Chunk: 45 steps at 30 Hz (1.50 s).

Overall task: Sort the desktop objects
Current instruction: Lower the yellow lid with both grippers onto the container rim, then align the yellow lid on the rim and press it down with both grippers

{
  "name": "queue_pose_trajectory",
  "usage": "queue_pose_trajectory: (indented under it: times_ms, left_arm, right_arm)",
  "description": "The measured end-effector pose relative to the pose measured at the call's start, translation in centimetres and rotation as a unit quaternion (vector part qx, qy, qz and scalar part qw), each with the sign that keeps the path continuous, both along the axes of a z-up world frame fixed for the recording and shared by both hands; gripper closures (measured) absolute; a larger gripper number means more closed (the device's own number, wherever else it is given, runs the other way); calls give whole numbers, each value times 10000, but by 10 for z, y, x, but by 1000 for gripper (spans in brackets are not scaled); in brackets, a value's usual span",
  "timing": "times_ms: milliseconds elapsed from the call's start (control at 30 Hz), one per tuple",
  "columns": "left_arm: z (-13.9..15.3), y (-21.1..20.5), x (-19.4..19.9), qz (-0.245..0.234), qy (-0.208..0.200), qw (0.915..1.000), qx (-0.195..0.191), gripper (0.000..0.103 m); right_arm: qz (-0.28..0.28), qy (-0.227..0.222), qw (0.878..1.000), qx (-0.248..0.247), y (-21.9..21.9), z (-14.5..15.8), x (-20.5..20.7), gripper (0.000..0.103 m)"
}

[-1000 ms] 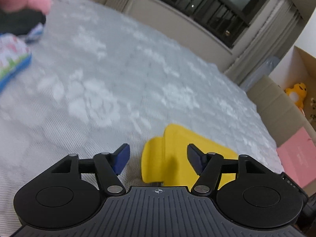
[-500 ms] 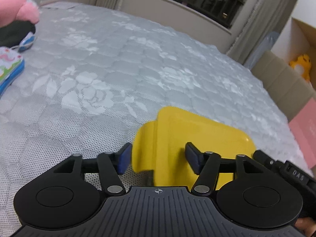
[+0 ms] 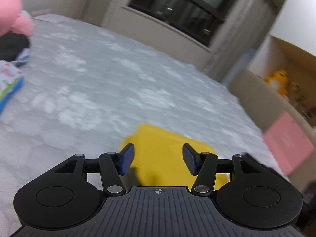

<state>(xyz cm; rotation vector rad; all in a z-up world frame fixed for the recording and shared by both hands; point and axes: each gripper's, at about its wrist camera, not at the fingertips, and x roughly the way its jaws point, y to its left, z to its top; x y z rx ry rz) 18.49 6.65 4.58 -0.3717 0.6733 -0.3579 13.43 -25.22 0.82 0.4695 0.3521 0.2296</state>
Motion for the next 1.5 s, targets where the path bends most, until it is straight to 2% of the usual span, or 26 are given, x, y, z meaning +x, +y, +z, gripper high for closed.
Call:
queue_pose_trajectory:
  times_ms: [67,133,200,233,367,433,500,567,667,700,733,833,900,1067,1267,1367,1500]
  left_arm:
    - [0,-15,-4,-170,-17,9996,211,44]
    - [-7,-29,-3,-296,105,9985,450,44]
    - [-17,-40,1,-359,314,9968,636,44]
    - [-23,-44,3,-376,378,9960,718,47]
    - [-28,-54,1,-412,328,9937,992,46]
    - [-28,-54,1,-398,330,9937,998,45]
    - [-28,-51,2,-389,359,9948,871,45]
    - [-23,-41,4,-485,333,9976,361,44]
    - [-15,-26,15,-498,213,9979,-365,33]
    - [-13,-24,19,-522,164,9972,-500,28]
    - [-13,-24,24,-550,163,9964,-623,28]
    - [-28,-28,41,-650,515,9932,-820,30]
    - [-39,-31,48,-638,711,9923,-793,34]
    - [-42,-34,49,-608,668,9931,-745,34]
    - [-41,-41,40,-629,667,9945,-510,34]
    - [-38,-37,38,-688,787,9928,-580,34]
    - [-42,-31,42,-693,800,9913,-777,34]
  right_arm:
    - [456,193,9987,101,11,0,0,64]
    - [703,474,9963,-100,24,-2,2,64]
    - [716,682,9941,-440,34,-8,5,64]
    - [708,768,9927,-600,38,-11,6,70]
    - [762,760,9904,-873,44,-11,4,72]
    - [781,739,9890,-1012,48,-10,1,72]
    - [756,702,9897,-990,49,-10,1,71]
    - [703,684,9920,-791,44,-12,4,70]
    - [506,690,9960,-268,28,-1,16,65]
    - [475,726,9962,-112,24,2,25,65]
    - [453,769,9960,40,20,3,33,65]
    - [518,994,9927,440,13,-2,58,65]
    - [458,940,9937,409,13,-7,62,65]
    - [545,1023,9930,211,18,-24,66,67]
    - [553,964,9927,-467,36,-22,57,68]
    - [610,975,9909,-702,43,-19,50,68]
    - [625,887,9920,-651,42,-22,52,68]
